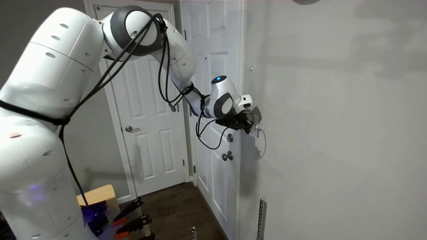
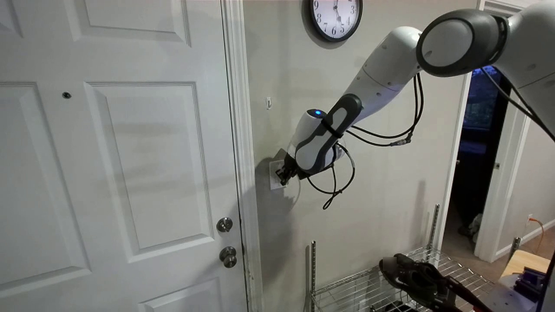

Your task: Turn off the light switch.

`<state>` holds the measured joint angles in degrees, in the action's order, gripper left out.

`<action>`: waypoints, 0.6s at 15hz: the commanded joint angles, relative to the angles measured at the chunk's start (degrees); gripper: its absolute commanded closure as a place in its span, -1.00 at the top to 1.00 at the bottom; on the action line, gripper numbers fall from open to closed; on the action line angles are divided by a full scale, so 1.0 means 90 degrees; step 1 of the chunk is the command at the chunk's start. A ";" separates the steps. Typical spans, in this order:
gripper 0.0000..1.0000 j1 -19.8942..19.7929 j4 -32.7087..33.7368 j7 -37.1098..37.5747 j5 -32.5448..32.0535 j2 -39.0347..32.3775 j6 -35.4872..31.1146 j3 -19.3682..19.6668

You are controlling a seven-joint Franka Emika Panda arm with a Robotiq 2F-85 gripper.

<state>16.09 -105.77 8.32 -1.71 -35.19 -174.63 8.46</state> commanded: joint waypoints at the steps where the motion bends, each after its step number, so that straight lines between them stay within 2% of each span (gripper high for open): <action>1: -0.95 0.0499 0.0105 0.0404 -0.0046 -0.0203 -0.0365 0.0567; 4: -0.95 0.0776 0.0133 0.0515 -0.0002 -0.0315 -0.0548 0.0847; 9: -0.96 0.1427 0.0161 0.0911 0.0061 -0.0568 -0.0918 0.1611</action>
<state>25.35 -104.91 13.69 -1.65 -38.45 -179.87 18.45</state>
